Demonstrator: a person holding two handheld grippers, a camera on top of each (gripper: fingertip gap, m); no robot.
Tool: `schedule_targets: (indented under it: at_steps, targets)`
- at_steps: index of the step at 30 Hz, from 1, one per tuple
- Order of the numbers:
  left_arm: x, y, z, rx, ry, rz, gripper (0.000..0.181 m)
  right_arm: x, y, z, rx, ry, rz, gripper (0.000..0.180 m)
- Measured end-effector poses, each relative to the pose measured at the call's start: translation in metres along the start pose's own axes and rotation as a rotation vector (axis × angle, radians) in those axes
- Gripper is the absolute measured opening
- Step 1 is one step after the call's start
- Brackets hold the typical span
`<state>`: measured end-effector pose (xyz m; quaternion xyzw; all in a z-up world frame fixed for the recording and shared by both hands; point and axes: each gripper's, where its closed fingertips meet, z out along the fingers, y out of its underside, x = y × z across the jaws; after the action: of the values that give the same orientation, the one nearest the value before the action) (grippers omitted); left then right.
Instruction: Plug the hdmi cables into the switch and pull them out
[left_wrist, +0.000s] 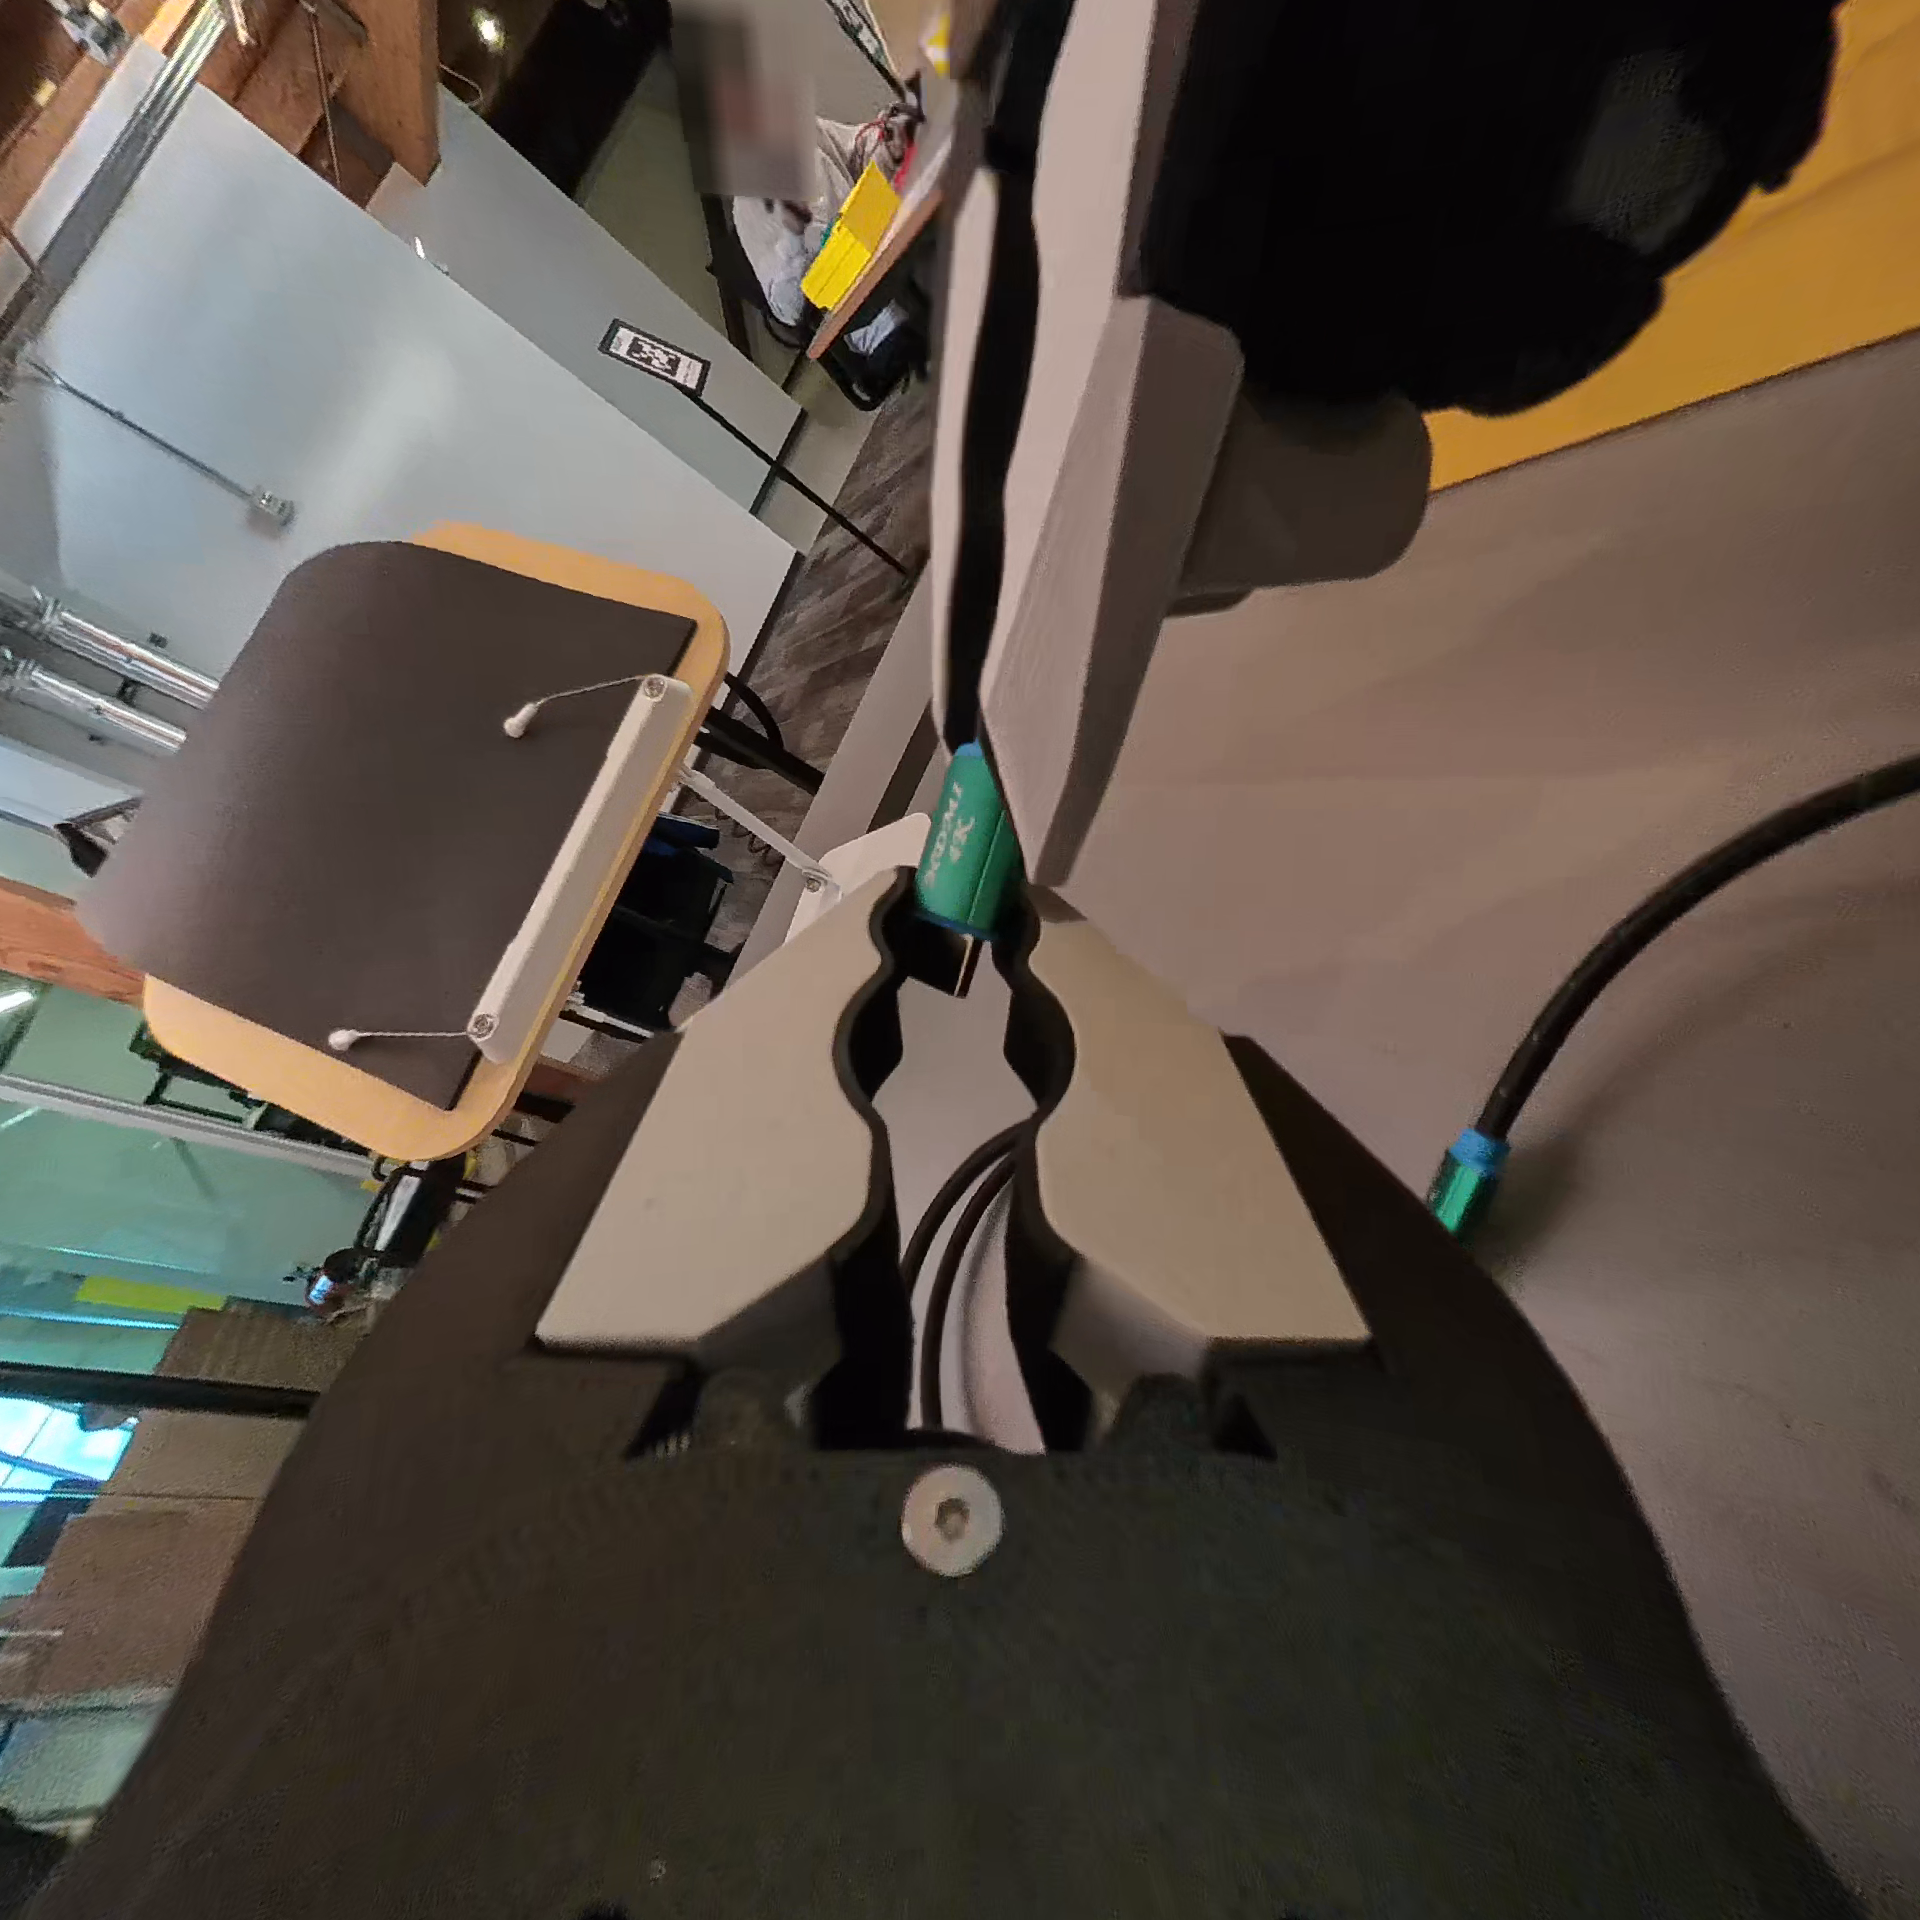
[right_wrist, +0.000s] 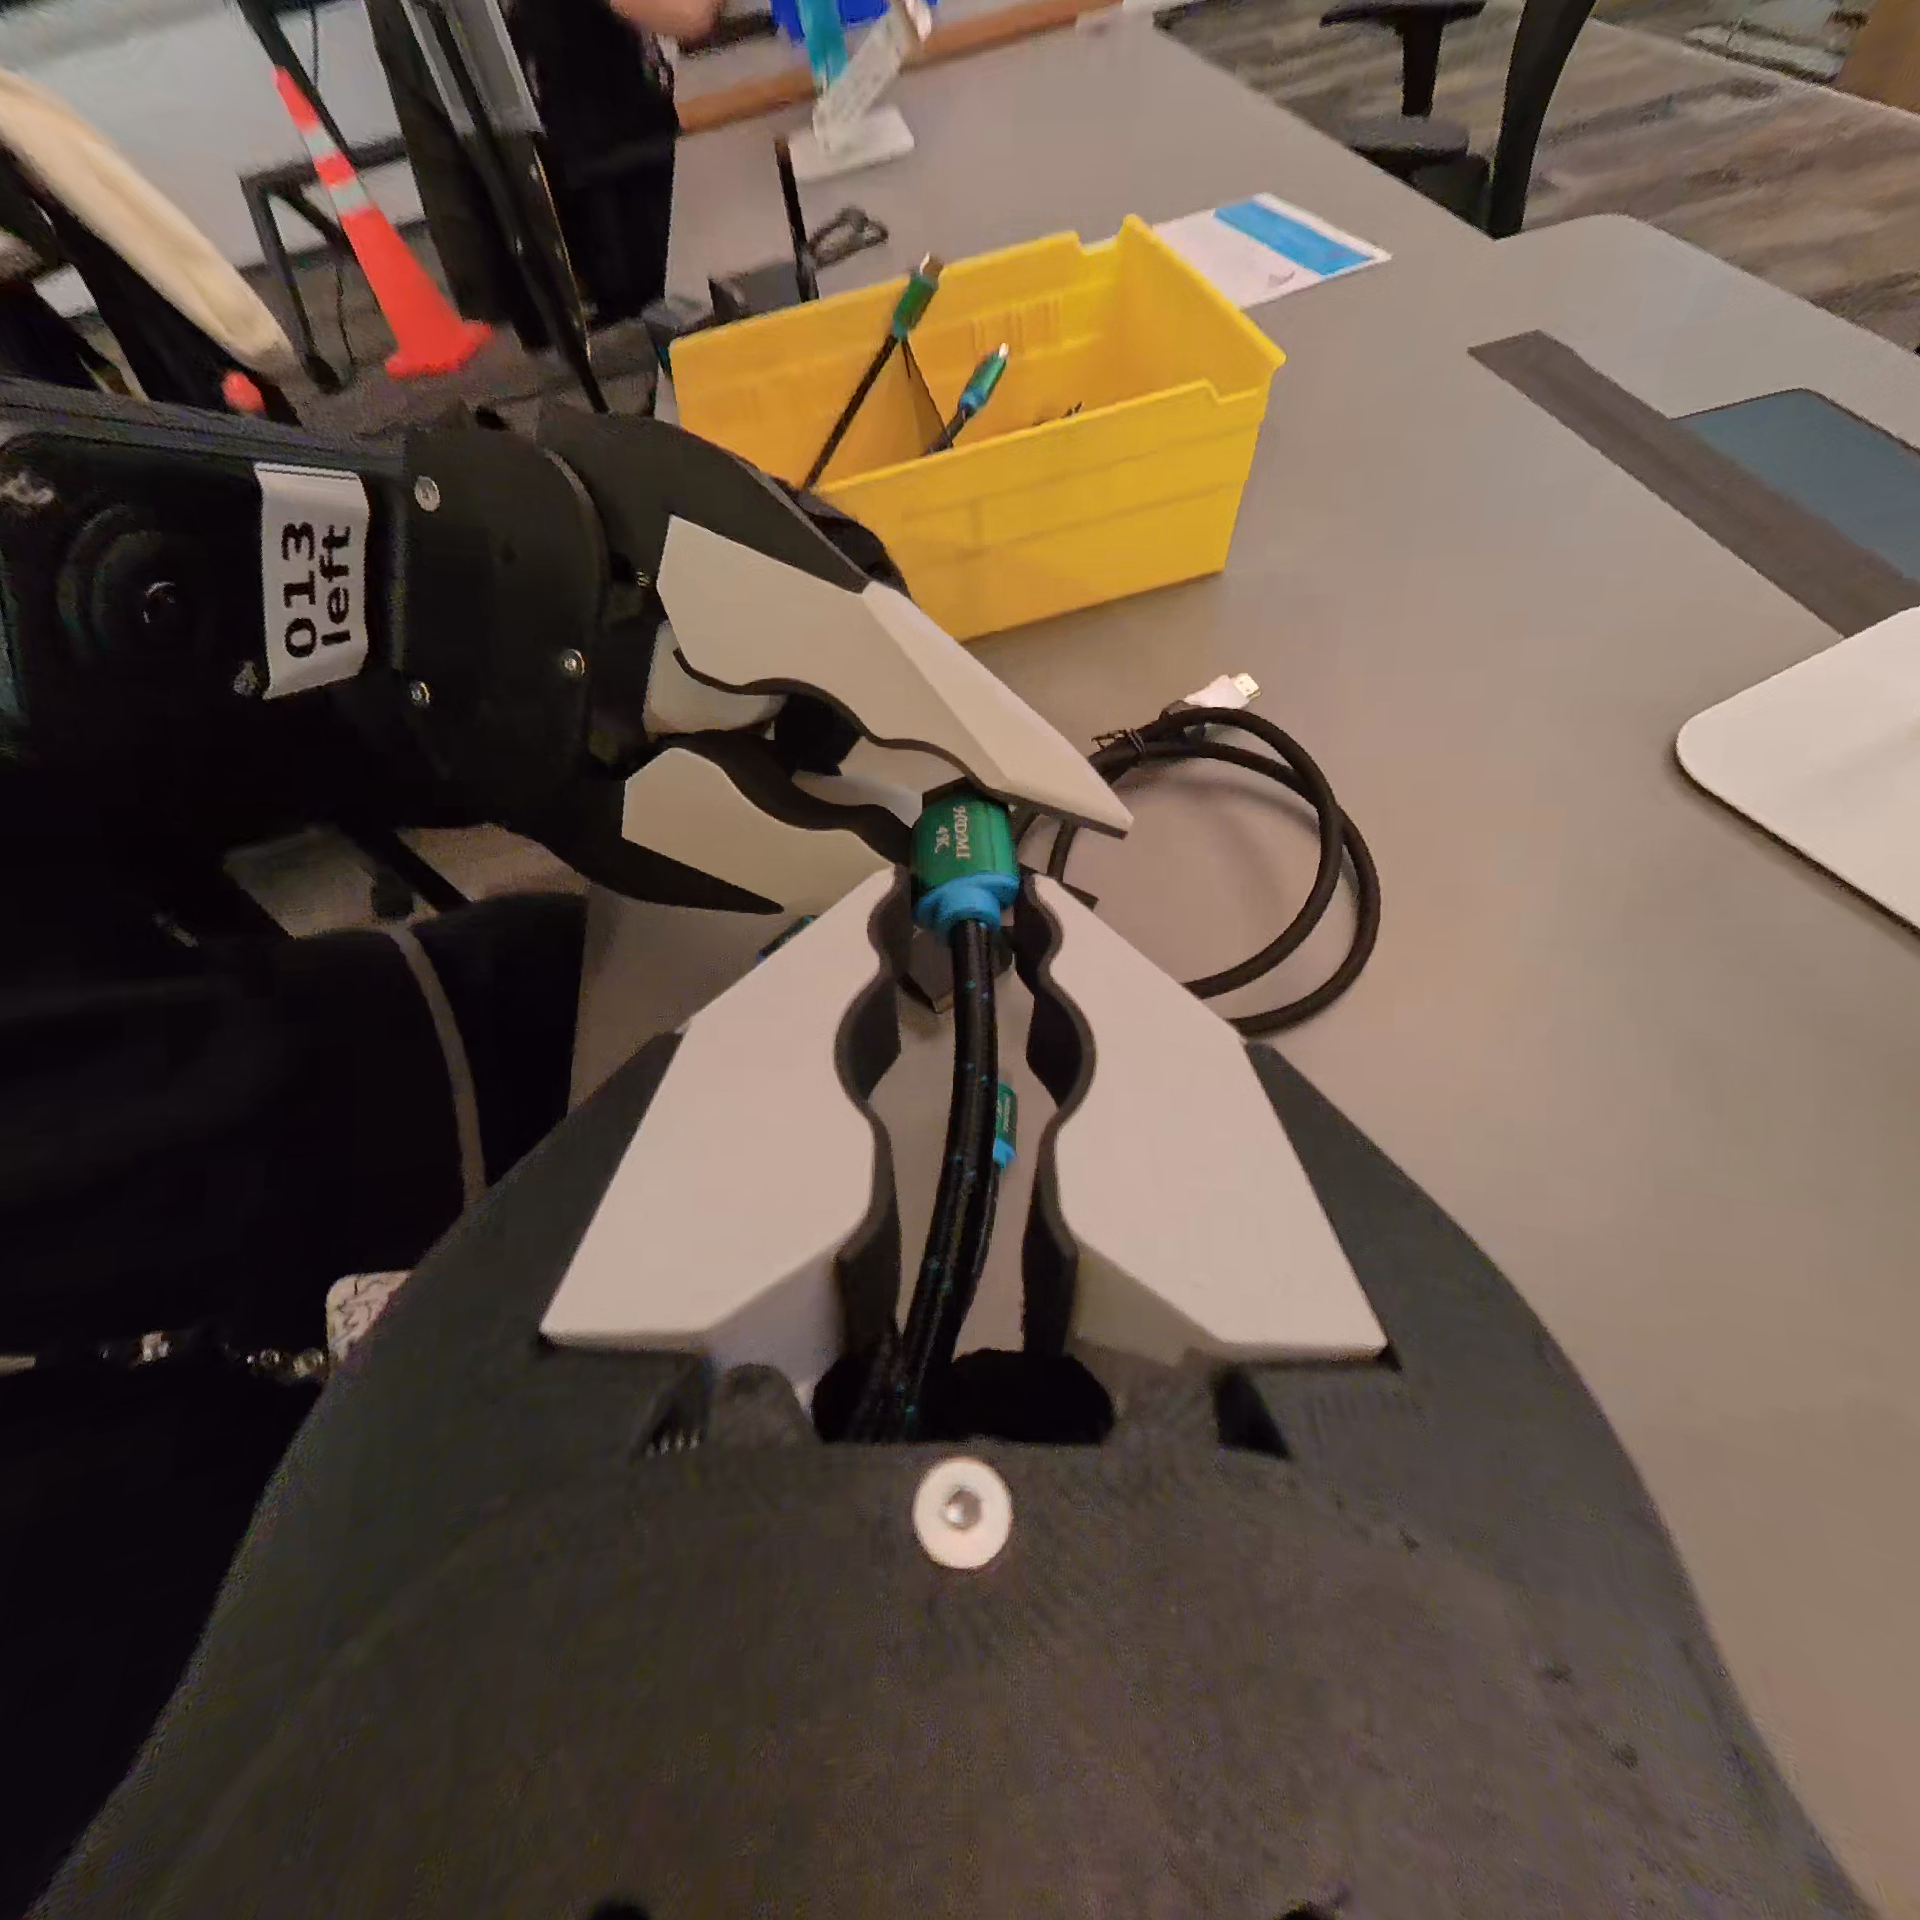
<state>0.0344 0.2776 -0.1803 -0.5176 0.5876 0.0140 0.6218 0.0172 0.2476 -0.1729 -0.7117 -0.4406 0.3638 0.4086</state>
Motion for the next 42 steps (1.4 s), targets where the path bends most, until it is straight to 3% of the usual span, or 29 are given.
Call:
schedule_targets:
  at_steps: [14, 22, 28, 42]
  targets:
    - [-0.009, -0.005, 0.004, 0.031, 0.056, -0.278, 0.012, 0.008, -0.025, -0.001, 0.233, 0.075, 0.108, 0.018]
    - [0.002, -0.007, 0.004, 0.064, 0.224, -0.393, 0.012, 0.009, -0.018, -0.002, 0.115, 0.169, -0.138, 0.022]
    - [0.007, -0.012, 0.002, 0.095, 0.356, -0.454, 0.013, 0.007, -0.016, -0.005, 0.098, 0.13, -0.127, 0.02]
    - [0.016, -0.013, -0.001, 0.091, 0.494, -0.457, 0.013, 0.004, -0.011, -0.007, 0.119, 0.093, -0.075, 0.018]
